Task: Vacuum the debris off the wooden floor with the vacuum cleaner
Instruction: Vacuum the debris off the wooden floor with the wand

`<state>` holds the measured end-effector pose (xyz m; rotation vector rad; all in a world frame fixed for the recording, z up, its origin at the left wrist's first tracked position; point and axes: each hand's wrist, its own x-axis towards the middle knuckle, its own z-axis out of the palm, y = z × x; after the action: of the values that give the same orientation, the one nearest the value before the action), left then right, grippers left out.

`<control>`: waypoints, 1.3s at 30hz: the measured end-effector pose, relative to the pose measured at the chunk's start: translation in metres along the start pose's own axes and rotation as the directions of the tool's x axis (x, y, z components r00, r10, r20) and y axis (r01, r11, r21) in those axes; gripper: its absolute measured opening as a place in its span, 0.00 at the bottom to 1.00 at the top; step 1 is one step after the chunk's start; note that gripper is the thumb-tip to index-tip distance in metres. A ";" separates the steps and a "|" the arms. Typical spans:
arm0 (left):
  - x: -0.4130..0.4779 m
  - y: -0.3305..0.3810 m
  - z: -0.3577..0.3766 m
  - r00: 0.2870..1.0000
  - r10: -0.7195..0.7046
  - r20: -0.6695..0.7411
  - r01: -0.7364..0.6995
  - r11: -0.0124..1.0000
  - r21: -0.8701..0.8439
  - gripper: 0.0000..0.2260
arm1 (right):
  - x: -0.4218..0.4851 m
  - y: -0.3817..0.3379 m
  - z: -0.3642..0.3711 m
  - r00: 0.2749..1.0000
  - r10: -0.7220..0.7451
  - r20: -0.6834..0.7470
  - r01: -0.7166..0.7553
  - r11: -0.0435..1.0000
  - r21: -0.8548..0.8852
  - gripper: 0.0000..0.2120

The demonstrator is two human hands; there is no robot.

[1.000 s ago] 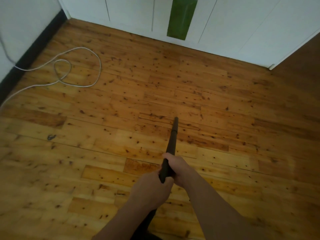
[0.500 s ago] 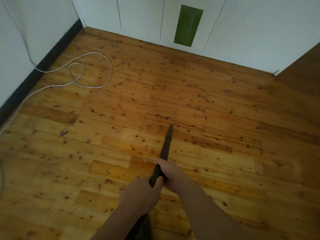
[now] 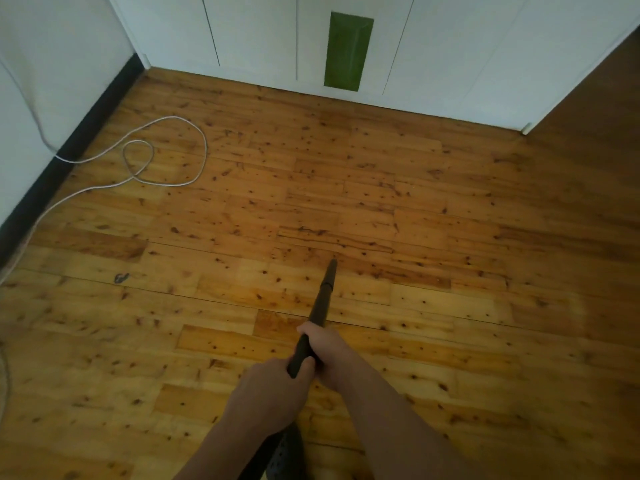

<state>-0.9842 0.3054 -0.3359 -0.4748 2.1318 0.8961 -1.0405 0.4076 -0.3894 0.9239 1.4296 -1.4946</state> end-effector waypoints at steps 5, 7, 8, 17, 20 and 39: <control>-0.012 0.009 0.005 1.000 -0.014 0.025 0.013 0.998 0.056 0.23 | -0.013 0.007 -0.009 1.000 0.020 0.018 -0.021 0.999 0.038 0.09; -0.017 0.011 0.003 0.999 -0.032 0.026 0.030 0.998 0.059 0.23 | -0.017 0.008 -0.010 1.000 0.019 0.018 -0.020 0.999 0.039 0.11; -0.019 0.013 0.002 0.999 -0.039 0.027 0.037 0.997 0.061 0.23 | -0.019 0.006 -0.010 1.000 0.018 0.021 -0.019 0.999 0.036 0.11; -0.040 0.000 0.006 0.996 -0.085 0.000 0.085 0.994 0.064 0.24 | -0.026 0.015 0.002 0.995 0.068 0.072 -0.063 0.996 -0.059 0.09; -0.042 -0.013 0.009 0.993 -0.108 -0.057 0.109 0.994 0.027 0.23 | -0.018 0.021 0.017 0.993 0.080 0.091 -0.069 0.991 -0.118 0.10; -0.042 -0.106 -0.025 0.915 -0.372 -0.153 0.307 0.891 -0.334 0.20 | 0.005 0.034 0.137 0.971 0.126 0.205 -0.047 0.935 -0.353 0.14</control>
<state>-0.9085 0.2171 -0.3389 -1.1148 2.0091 1.0044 -1.0046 0.2715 -0.3964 0.5739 1.4057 -1.1884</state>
